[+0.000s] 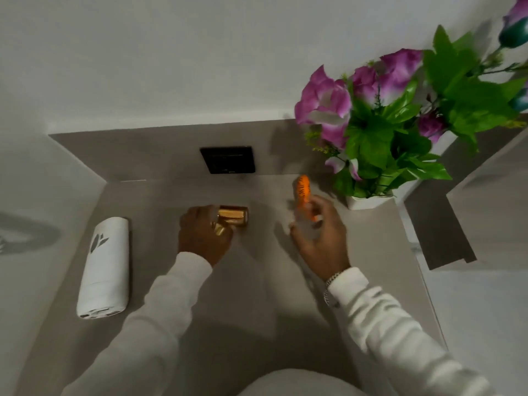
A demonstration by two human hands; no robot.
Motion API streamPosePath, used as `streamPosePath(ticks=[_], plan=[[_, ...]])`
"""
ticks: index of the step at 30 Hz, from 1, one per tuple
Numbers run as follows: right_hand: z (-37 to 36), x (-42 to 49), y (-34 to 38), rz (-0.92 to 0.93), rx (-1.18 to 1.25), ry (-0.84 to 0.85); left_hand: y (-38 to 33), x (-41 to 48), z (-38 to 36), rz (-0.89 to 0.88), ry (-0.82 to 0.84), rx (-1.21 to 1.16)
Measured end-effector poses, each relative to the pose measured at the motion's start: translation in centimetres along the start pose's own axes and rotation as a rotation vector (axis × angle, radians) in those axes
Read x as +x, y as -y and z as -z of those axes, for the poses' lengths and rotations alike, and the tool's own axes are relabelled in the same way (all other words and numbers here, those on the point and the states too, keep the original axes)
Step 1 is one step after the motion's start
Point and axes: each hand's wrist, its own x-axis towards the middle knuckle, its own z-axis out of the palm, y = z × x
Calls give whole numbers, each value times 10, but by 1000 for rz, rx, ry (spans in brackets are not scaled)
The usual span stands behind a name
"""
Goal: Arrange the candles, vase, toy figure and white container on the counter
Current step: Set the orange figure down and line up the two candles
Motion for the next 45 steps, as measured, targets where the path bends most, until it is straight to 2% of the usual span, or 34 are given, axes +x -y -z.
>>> streamPosePath(ticks=[3,5,7,10,14,19,21,25,33,45], plan=[[-47,26,23,56,-214,419,14,9,-1,116,272,212],[-80,44,37,128,-478,630,16,14,-1,112,307,159],[-105,57,42,90,-633,760,20,18,0,121,285,66],[-133,64,41,54,-737,817,35,16,4,107,276,-17],[-140,59,31,32,-683,726,57,10,6,45,227,-187],[-129,23,19,-210,-372,391,73,9,6,17,141,-457],[-128,10,16,-257,-315,272,76,8,2,26,121,-551],[-130,-8,16,-308,-263,139,82,5,-3,23,108,-646],[-141,-28,8,-341,-207,5,82,11,-21,119,86,-834],[-160,55,-7,-315,-181,12,46,97,-35,146,6,-858]])
